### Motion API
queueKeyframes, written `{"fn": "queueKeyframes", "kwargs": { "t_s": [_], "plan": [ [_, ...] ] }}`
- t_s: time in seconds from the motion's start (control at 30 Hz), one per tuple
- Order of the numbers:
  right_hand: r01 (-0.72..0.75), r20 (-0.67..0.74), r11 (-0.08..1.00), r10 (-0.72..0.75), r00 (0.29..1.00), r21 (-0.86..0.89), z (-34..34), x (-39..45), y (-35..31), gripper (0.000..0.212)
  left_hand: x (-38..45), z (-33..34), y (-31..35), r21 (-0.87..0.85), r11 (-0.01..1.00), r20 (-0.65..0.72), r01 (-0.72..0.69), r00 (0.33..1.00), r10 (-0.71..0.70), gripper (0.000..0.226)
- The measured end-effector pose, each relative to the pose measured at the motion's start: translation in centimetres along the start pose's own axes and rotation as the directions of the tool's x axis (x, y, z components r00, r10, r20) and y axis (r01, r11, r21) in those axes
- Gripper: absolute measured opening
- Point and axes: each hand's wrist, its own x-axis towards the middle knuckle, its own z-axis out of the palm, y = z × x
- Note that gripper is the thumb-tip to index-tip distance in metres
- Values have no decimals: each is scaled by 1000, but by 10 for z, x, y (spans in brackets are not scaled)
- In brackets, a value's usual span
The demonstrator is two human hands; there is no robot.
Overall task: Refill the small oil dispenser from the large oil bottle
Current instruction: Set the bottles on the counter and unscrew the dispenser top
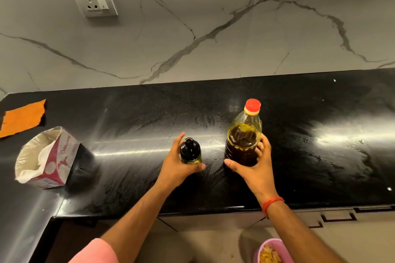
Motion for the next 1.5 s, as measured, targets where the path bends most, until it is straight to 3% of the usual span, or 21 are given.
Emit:
{"fn": "queueKeyframes", "kwargs": {
  "t_s": [0.13, 0.2, 0.27, 0.37, 0.47, 0.57, 0.7, 0.83, 1.03, 1.27, 1.37, 1.5],
  "plan": [
    [57, -231, 992, -82, 969, -110, 0, -47, -5, 64, -7, -22, 9, 171, 981, 42, -88, 996, 82, 125],
    [116, -209, 983, -145, 967, -143, 8, -69, -9, 48, -10, -33, 22, 309, 932, 68, -188, 982, 176, 123],
    [152, -114, 977, -171, 979, -152, 20, -79, -11, 41, -9, -45, 37, 478, 817, 149, -323, 946, 287, 115],
    [114, 92, 981, -101, 991, -154, 46, -69, -15, 43, -3, -55, 62, 686, 550, 357, -476, 879, 316, 103],
    [48, 223, 984, -8, 975, -174, 72, -46, -18, 74, 4, -51, 86, 773, 273, 531, -572, 820, 215, 89],
    [38, 309, 977, 29, 951, -209, 91, -24, -37, 80, 12, -43, 100, 810, 138, 560, -571, 821, 108, 68],
    [-3, 347, 971, 87, 934, -237, 110, -3, -52, 63, 19, -38, 102, 821, 99, 554, -562, 827, 99, 46],
    [-54, 368, 955, 165, 915, -293, 113, 4, -47, 56, 26, -35, 105, 807, 61, 582, -587, 809, 80, 44],
    [-108, 293, 946, 202, 935, -306, 117, 0, -34, 51, 32, -30, 105, 813, -37, 582, -581, 812, 38, 32],
    [-140, 264, 960, 204, 943, -243, 117, -5, -30, 43, 39, -25, 108, 836, -49, 546, -546, 837, -14, 29],
    [-139, 268, 965, 198, 943, -223, 117, -6, -30, 43, 40, -22, 109, 887, -23, 461, -461, 887, -32, 42],
    [-133, 271, 967, 190, 944, -216, 116, -6, -31, 51, 36, -13, 107, 968, 109, 236, -228, 970, -63, 61]
  ]
}}
